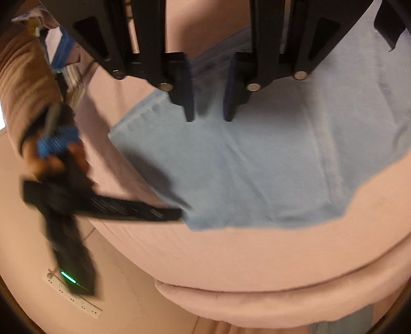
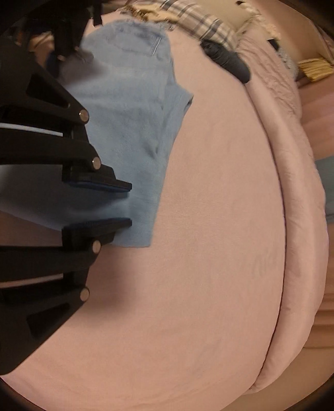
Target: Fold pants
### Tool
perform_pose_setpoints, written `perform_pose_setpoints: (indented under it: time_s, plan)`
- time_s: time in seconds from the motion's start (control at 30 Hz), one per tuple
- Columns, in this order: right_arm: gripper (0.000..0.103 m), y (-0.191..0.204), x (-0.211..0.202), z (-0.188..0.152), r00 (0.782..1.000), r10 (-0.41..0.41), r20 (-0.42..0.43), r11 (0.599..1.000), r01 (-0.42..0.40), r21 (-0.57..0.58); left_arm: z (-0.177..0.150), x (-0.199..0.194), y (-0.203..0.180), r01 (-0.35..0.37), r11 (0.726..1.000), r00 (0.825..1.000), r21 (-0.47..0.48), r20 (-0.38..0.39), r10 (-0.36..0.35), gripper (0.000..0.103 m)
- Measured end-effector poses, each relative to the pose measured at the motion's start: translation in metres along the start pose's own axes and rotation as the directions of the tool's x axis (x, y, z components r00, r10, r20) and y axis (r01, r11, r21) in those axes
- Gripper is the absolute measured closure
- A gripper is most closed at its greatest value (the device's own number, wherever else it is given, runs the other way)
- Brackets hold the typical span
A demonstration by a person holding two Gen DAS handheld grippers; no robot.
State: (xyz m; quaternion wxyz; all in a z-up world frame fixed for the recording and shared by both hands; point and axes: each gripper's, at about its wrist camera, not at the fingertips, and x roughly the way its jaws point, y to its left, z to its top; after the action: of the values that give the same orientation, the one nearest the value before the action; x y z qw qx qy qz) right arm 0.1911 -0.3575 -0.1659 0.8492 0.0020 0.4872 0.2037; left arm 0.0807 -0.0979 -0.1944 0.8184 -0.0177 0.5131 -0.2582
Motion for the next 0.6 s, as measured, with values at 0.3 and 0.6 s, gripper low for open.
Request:
perform_pose_setpoints:
  time_s: [0.3,0.6]
  plan:
    - [0.054,-0.004,-0.055,-0.075,0.997,0.072,0.031,0.995,-0.074,0.072,0.061,0.016,-0.026,0.034,0.999,0.999,0.015,0.012,-0.034,0.038]
    - [0.083,-0.007,-0.032,-0.106,0.991,0.13,-0.015,0.98,-0.127,0.153,0.115,0.104,-0.045,-0.06,0.998,0.983,-0.035,-0.178,0.053,0.048]
